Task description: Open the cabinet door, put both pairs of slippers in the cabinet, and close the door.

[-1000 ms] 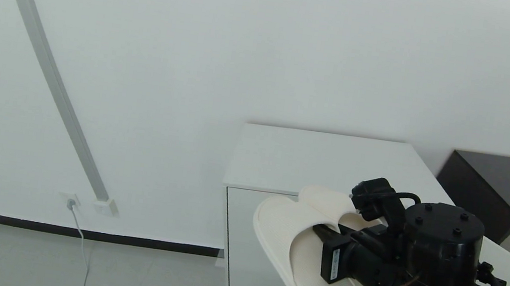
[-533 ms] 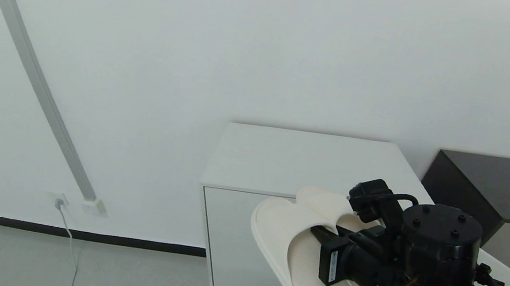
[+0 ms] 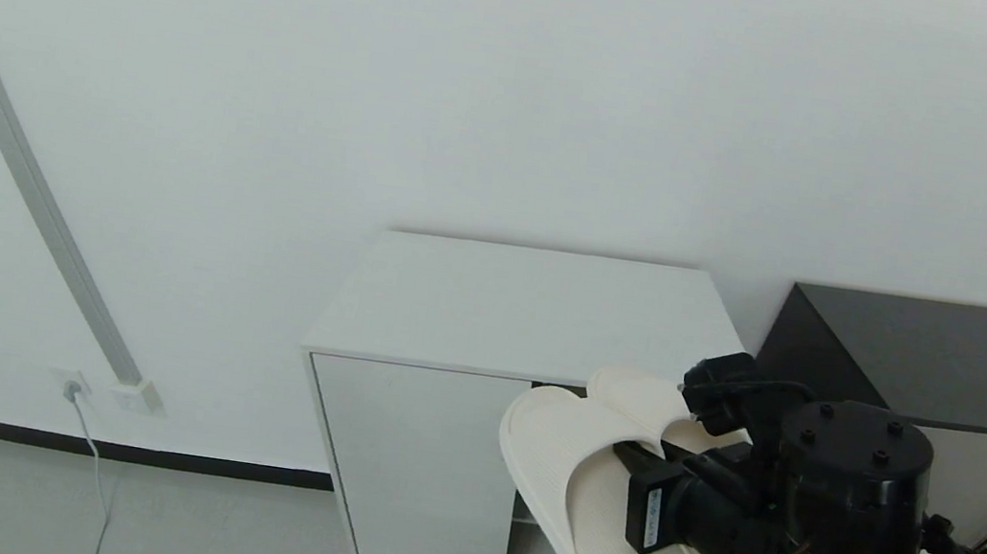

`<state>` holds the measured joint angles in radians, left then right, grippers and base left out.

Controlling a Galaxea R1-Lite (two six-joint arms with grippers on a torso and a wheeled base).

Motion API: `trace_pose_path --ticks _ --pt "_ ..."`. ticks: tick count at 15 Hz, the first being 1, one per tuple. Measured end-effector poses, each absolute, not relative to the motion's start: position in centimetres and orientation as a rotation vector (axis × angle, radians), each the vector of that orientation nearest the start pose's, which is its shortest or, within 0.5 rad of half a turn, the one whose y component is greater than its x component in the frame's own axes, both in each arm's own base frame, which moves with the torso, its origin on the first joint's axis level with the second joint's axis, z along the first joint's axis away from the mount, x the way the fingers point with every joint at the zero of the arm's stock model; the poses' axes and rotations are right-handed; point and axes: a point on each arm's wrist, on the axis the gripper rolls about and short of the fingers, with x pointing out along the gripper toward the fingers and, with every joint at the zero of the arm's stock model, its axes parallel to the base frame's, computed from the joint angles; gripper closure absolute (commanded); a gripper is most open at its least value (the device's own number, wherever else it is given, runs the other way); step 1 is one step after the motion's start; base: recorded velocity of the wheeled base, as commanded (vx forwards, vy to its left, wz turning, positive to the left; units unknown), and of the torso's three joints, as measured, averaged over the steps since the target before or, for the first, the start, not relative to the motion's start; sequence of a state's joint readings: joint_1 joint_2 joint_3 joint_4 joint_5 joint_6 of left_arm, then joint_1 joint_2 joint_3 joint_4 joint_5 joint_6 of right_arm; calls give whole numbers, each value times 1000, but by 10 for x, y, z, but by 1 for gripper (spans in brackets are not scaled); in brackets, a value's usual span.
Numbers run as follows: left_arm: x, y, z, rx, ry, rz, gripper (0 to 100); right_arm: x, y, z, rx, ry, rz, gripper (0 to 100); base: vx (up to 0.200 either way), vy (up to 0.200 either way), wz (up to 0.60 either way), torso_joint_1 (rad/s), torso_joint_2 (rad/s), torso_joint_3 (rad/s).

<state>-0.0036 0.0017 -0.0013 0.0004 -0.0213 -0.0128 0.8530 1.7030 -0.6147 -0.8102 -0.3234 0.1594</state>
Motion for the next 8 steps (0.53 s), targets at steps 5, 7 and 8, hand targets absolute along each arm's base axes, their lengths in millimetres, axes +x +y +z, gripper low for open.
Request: trace_pose_path --ticks 5,7,8 --pt "-23 0 76 -12 0 -22 100 191 207 149 -4 245 510 100 0 -40 0 0 0 0" --pt "-23 0 76 -12 1 -23 100 189 207 148 -9 247 517 100 0 0 0 0 0 0" --pt "-23 0 76 -12 0 -22 100 190 206 148 -8 247 511 100 0 0 0 0 0 0"
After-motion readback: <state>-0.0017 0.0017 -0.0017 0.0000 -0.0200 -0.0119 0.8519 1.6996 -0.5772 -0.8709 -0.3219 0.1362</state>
